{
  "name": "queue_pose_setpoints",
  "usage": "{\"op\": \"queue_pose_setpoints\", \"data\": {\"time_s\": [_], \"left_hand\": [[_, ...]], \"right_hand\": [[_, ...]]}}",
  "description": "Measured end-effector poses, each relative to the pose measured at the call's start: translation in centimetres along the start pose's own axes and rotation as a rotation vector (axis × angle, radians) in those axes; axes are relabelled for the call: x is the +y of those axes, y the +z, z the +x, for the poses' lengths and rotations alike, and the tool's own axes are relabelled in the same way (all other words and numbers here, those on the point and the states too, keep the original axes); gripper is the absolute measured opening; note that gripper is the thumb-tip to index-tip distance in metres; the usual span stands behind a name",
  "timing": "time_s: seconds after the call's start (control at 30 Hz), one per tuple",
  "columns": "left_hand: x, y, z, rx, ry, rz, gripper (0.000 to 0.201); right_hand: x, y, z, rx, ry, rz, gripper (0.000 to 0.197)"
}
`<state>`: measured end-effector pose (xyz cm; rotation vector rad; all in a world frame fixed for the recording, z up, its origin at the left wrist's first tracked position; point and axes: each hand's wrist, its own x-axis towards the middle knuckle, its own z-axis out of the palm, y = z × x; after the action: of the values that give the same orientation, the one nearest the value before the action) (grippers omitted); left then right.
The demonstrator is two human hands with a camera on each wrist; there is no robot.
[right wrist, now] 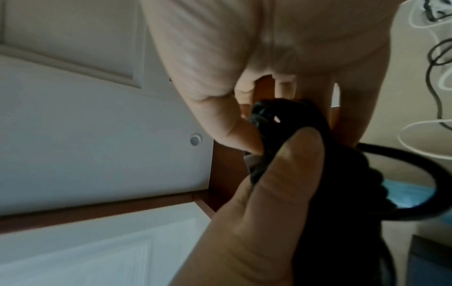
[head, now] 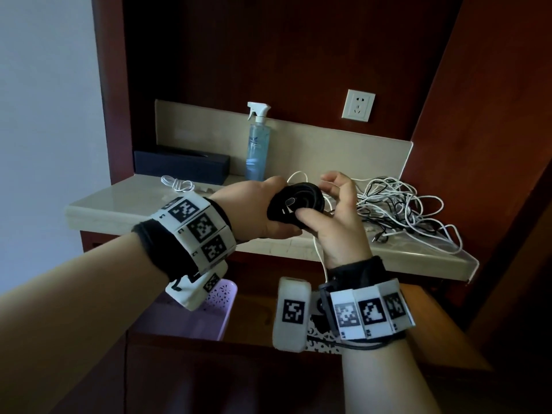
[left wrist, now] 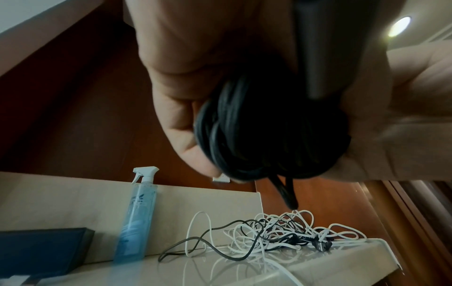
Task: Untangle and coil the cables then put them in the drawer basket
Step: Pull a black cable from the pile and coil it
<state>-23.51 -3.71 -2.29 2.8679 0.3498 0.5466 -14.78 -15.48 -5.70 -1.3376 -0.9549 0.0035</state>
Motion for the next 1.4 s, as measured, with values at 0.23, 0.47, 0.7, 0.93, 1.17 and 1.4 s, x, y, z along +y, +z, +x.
{"op": "queue_pose_setpoints", "data": {"time_s": [0.23, 0.47, 0.7, 0.93, 1.17, 1.4], "left_hand": [[0.3, -0.2, 0.5, -0.065, 0.038, -0.124, 0.051], [0.5, 0.2, 0.8, -0.067, 0.049, 0.034, 0.037], [0.9, -0.2, 1.0, -0.1, 0.032, -0.103, 0.028], [0.9, -0.2, 1.6, -0.092, -0.022, -0.158, 0.021], [-0.4, -0.6, 3.2, -0.08, -0.148, -0.155, 0.036], [0.7, -0.6, 3.4, 0.151, -0.241, 0.029, 0.051]], "right_hand": [[-0.4, -0.5, 0.3, -0.096, -0.131, -0.374, 0.03], [0.1, -1.1, 0.6, -0.079, -0.141, -0.599, 0.016], [-0.3, -1.1, 1.4, 0.048, -0.521, -0.834, 0.023], [-1.2, -0.7, 2.0, -0.108, -0.391, -0.628, 0.019], [-1.0, -2.0, 1.9, -0.06, -0.485, -0.372, 0.017], [0.2, -3.3, 2.5, -0.165, -0.377, -0.058, 0.014]]}}
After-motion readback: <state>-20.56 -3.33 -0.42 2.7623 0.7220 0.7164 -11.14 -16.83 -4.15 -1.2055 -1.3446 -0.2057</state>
